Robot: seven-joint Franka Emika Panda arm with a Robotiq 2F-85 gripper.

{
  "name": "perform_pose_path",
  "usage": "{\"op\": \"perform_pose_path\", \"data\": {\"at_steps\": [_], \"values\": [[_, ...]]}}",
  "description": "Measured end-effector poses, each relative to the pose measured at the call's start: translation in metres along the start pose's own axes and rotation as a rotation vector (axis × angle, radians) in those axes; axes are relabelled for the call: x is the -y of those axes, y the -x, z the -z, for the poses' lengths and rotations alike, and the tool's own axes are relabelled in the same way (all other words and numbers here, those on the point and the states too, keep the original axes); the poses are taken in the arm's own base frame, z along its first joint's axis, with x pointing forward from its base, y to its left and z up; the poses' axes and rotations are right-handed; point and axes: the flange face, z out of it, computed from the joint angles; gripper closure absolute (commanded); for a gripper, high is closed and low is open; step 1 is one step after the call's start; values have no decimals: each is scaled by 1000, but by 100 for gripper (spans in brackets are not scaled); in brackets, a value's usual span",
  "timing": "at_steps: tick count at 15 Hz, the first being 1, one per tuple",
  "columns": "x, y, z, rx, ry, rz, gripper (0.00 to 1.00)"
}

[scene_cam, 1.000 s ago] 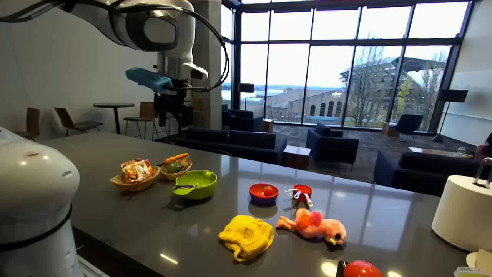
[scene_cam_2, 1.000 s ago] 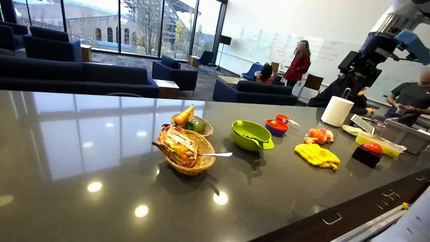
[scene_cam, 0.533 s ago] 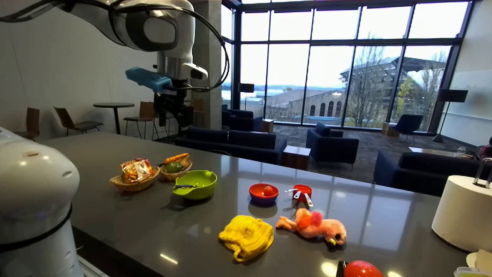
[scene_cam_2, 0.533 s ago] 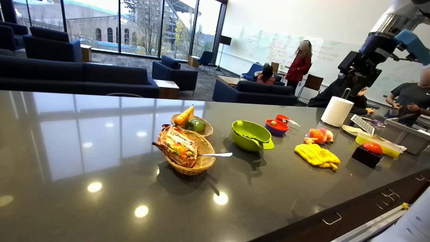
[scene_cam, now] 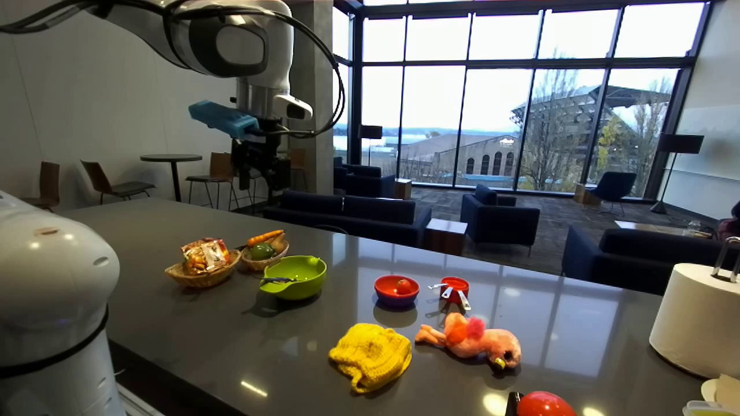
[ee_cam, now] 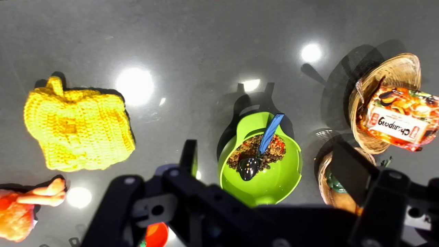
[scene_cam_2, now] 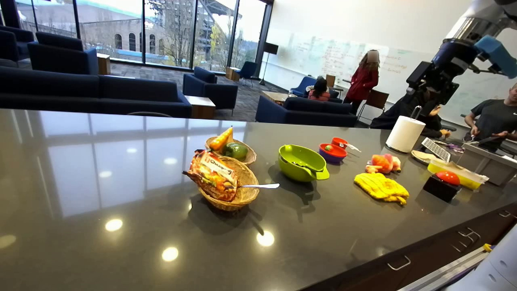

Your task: Pick up the black spoon and mix the substance in the lime green bowl

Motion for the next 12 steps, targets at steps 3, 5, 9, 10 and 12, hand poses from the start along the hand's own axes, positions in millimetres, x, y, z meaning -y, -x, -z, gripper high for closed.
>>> {"op": "perform_pose_path", "data": {"at_steps": [3,5,9,10,12], "values": [[0,0,0,0,1,0,0],[0,1,-2,6,0,-1,0],[6,6,-20,47,-4,23,0],[9,8,-25,59,-2,52,0],[19,11,-35,83,3,134,0]]}}
